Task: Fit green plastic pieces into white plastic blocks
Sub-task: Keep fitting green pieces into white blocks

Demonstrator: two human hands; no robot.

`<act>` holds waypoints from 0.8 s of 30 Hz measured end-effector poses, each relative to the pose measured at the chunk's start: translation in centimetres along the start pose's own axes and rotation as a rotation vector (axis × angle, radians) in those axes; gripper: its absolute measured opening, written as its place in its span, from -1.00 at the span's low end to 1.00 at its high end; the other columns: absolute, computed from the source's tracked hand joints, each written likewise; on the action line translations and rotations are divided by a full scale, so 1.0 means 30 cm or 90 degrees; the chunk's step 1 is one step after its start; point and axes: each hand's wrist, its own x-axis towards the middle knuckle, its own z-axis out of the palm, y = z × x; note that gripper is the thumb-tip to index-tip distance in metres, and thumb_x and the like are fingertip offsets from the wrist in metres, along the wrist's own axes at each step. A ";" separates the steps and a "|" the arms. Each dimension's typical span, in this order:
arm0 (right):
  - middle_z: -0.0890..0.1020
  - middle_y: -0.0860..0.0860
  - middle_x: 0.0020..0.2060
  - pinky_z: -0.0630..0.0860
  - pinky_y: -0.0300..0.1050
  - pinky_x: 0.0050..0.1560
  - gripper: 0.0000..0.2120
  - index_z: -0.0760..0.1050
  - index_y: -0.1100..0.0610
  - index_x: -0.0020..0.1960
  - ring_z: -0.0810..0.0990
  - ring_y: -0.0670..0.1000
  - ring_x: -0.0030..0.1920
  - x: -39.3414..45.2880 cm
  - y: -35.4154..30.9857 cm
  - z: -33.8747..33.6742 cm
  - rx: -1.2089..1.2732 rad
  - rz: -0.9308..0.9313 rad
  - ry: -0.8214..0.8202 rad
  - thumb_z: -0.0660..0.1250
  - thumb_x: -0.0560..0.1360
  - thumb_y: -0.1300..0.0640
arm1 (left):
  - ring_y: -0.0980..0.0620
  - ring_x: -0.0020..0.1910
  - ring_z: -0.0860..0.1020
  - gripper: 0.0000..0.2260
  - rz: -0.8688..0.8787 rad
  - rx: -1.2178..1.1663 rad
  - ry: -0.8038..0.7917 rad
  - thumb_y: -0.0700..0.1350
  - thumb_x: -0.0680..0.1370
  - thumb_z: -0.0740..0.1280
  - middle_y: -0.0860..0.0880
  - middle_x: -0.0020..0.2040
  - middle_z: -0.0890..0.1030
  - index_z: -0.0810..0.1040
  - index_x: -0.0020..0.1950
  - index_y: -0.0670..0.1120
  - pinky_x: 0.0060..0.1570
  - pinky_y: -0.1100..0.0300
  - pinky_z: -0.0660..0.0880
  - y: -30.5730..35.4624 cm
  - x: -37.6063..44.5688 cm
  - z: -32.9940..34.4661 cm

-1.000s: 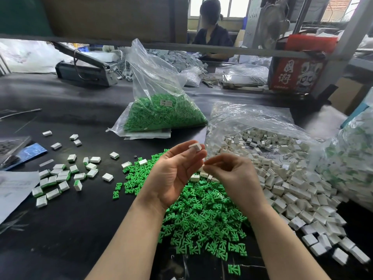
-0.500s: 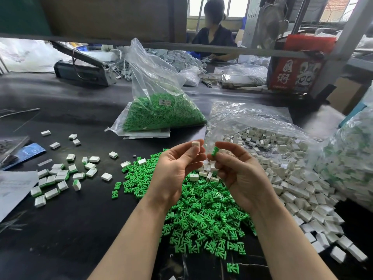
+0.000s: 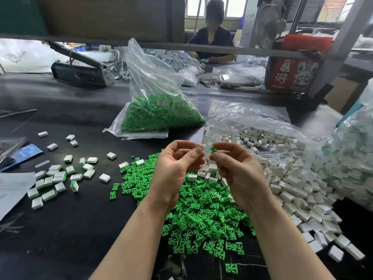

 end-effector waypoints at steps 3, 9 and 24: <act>0.66 0.04 -0.28 0.41 -0.35 -0.39 -0.80 0.69 0.12 -0.13 0.52 -0.12 -0.34 -0.006 0.002 0.005 -0.043 -0.031 -0.010 0.41 0.42 0.40 | -0.06 -0.18 0.67 -0.73 0.011 0.014 -0.006 -0.09 0.36 0.46 -0.12 -0.19 0.70 0.55 -0.02 -0.17 -0.09 0.10 0.61 -0.005 0.002 0.007; 0.65 -0.04 -0.32 0.47 -0.37 -0.31 -0.78 0.62 0.17 0.04 0.57 -0.17 -0.34 -0.010 0.006 0.008 -0.072 -0.079 -0.024 0.43 0.43 0.38 | -0.01 -0.23 0.66 -0.90 0.039 0.037 0.016 -0.26 0.50 0.43 -0.08 -0.25 0.68 0.55 -0.04 -0.18 -0.21 0.23 0.58 -0.024 0.005 0.009; 0.71 0.05 -0.24 0.45 -0.27 -0.35 -0.82 0.69 0.10 -0.11 0.56 -0.09 -0.31 -0.005 0.021 0.015 -0.080 -0.090 0.013 0.51 0.29 0.12 | 0.05 -0.20 0.65 -0.79 0.063 -0.001 0.030 -0.16 0.42 0.47 -0.05 -0.19 0.69 0.57 0.00 -0.19 -0.16 0.25 0.57 -0.024 0.005 0.017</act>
